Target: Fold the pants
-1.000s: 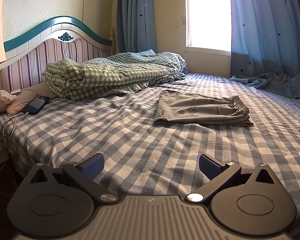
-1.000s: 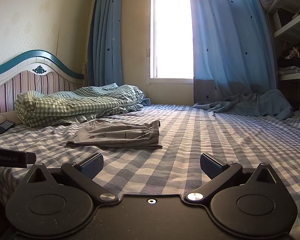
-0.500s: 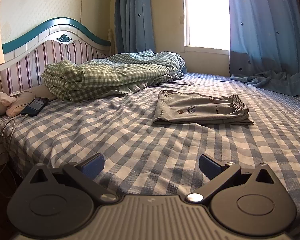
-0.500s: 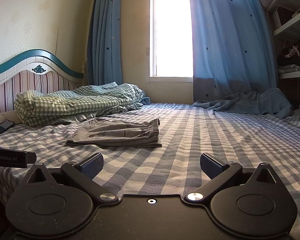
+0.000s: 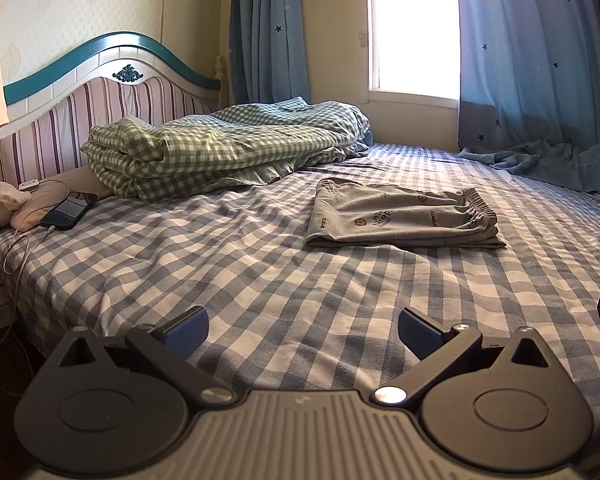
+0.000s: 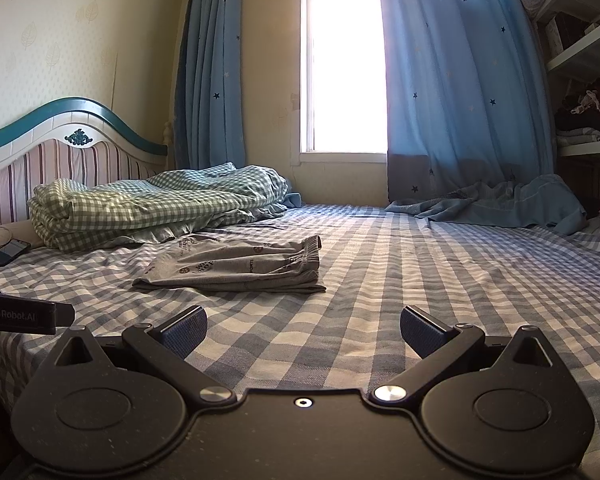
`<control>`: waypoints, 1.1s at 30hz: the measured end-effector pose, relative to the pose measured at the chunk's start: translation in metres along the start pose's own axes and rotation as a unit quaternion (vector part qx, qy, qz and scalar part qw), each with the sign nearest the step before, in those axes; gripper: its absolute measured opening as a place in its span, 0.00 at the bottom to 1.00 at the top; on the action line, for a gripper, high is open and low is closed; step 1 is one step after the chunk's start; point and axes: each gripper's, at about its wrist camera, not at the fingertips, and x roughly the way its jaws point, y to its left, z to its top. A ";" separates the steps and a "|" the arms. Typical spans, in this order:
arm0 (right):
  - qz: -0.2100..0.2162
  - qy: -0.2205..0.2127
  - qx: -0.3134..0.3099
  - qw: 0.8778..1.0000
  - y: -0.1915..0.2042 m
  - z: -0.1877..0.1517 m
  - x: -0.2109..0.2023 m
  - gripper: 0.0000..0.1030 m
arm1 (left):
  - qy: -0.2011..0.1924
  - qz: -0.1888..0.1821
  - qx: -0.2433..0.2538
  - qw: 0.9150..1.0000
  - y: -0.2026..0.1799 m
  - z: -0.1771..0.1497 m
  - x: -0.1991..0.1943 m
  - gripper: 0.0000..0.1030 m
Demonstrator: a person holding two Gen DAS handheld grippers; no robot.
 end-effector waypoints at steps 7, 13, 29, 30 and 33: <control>0.001 0.001 -0.001 1.000 0.001 0.000 0.000 1.00 | 0.001 -0.001 0.000 1.000 0.001 0.001 0.000 1.00; 0.002 0.000 -0.001 1.000 0.001 0.000 0.000 1.00 | 0.032 -0.001 0.002 0.999 -0.001 0.008 0.003 1.00; 0.005 -0.002 -0.004 1.000 0.004 0.003 -0.003 1.00 | 0.064 0.012 -0.012 0.998 -0.006 0.026 0.001 1.00; 0.004 -0.001 -0.004 1.000 0.004 0.003 -0.003 1.00 | 0.066 0.011 -0.012 0.998 -0.006 0.026 0.002 1.00; 0.003 0.000 -0.005 1.000 0.004 0.003 -0.003 1.00 | 0.068 0.011 -0.011 0.998 -0.006 0.024 0.003 1.00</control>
